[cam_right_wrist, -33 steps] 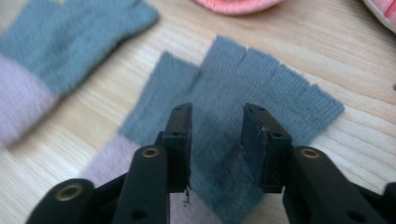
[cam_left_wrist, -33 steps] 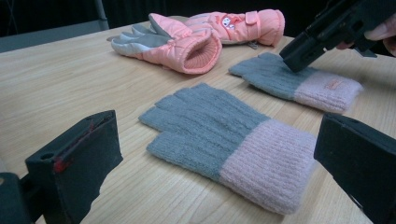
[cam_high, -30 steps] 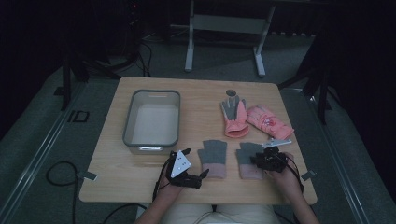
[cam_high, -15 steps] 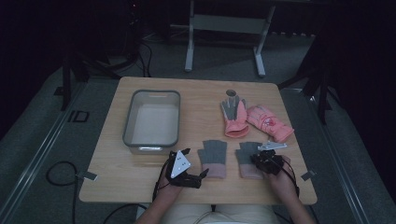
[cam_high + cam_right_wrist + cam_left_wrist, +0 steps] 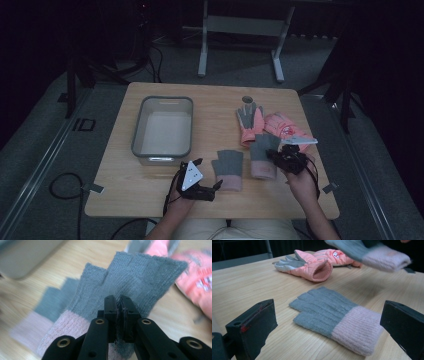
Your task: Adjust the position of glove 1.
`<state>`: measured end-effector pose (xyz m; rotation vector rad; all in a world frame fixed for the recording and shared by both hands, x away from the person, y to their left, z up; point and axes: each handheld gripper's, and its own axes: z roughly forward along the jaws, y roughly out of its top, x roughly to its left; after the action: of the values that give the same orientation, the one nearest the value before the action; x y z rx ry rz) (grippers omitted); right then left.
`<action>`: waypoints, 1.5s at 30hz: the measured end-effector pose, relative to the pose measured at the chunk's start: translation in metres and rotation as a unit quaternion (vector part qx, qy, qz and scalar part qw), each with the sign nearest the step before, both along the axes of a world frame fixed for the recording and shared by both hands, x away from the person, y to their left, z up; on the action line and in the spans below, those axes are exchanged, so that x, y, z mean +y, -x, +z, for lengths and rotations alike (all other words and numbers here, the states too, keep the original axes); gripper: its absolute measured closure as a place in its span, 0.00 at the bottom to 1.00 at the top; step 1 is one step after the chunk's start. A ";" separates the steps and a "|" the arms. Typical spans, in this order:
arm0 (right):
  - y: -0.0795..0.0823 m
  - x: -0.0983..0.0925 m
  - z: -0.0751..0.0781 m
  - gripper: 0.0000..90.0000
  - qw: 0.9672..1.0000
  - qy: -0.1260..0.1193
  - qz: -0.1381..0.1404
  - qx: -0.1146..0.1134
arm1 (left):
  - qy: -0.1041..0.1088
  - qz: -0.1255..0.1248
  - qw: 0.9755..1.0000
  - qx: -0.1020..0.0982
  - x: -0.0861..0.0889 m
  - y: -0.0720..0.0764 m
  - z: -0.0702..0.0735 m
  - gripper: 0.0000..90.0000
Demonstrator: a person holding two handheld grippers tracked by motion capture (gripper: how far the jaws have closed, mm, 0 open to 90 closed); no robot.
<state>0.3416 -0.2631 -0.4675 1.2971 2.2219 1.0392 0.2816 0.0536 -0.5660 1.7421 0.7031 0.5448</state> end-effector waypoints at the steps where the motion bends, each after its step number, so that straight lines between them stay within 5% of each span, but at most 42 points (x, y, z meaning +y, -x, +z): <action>1: 0.000 0.006 0.004 0.94 1.000 -0.002 0.003 -0.002 | -0.002 0.004 1.000 -0.004 0.000 0.000 0.000 0.00; 7: 0.001 0.043 0.009 0.94 0.999 -0.014 0.033 -0.001 | 0.022 0.010 1.000 -0.020 0.004 0.004 0.003 0.00; 18: -0.003 0.088 -0.024 0.94 0.997 -0.004 0.058 0.041 | 0.024 0.009 1.000 -0.018 0.005 0.004 0.002 0.00; 33: -0.006 0.096 -0.058 0.93 0.993 0.008 0.068 0.092 | 0.010 0.002 1.000 -0.010 0.002 0.003 0.001 0.00; 45: -0.010 0.095 -0.068 0.90 0.992 0.007 0.078 0.101 | -0.005 0.003 1.000 -0.009 0.000 0.001 -0.001 0.00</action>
<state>0.3518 -0.1678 -0.5357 1.2909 2.5119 0.9829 0.2807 0.0537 -0.5667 1.7432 0.6942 0.5694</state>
